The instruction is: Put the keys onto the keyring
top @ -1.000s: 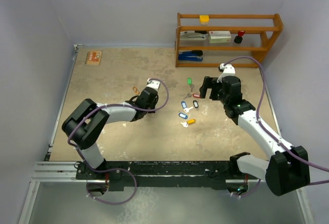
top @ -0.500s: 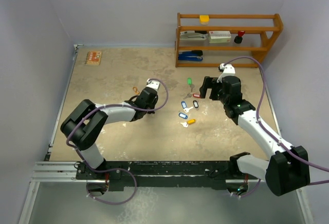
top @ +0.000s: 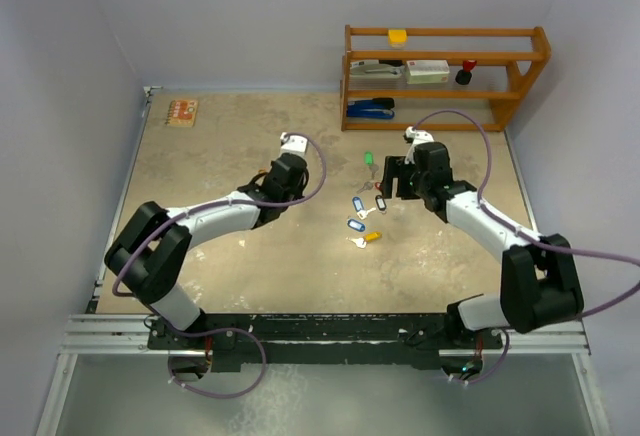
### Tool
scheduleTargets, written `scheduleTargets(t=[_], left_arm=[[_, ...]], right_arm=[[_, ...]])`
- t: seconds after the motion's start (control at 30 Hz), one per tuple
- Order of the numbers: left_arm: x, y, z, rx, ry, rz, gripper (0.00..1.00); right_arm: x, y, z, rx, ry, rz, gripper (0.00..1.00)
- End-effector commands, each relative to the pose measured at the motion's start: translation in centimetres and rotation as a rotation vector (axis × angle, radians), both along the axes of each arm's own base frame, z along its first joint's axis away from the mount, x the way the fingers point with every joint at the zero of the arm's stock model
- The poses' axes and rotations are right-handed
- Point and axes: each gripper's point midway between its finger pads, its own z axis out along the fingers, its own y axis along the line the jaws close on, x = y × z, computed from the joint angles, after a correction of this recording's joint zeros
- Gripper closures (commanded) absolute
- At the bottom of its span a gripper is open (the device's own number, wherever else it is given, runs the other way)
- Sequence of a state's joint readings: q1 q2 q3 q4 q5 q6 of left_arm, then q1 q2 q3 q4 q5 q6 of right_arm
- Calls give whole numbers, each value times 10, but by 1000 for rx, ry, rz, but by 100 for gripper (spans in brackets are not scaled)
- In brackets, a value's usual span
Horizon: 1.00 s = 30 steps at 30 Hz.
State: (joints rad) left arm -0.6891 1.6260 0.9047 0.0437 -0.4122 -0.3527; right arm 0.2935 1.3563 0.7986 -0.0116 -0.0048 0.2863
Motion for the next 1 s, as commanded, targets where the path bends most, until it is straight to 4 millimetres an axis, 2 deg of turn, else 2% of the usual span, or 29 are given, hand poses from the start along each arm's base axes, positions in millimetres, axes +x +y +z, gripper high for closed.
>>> scheduleTargets(t=[0.0,0.07,0.2,0.23,0.3,0.37,0.57,0.67,0.87,0.97], left_arm=[[42,-17,99,-167,-246,104,100],[55,-19,116,-169,-280,137,100],[72,-26,133,-214,-314,199,100],[73,-32,132,-252,-315,194,100],[70,-42,128,-310,-309,173,100],[64,-44,120,-312,-304,165,100],[56,-27,110,-265,-306,196,100],[56,-25,112,-254,-309,200,100],[55,-22,110,-247,-308,206,100],[55,-23,110,-248,-307,205,100]], right_arm=[[8,34,12,58,13,115,25],[7,43,7,60,25,133,29],[2,54,-8,71,72,163,41],[8,58,-2,76,60,168,45],[9,63,-8,68,84,177,49],[7,68,-14,53,114,191,50],[3,80,-28,4,176,205,52],[-1,83,-34,-7,216,211,52],[-9,85,-50,-44,281,218,61],[-12,84,-55,-56,306,220,62]])
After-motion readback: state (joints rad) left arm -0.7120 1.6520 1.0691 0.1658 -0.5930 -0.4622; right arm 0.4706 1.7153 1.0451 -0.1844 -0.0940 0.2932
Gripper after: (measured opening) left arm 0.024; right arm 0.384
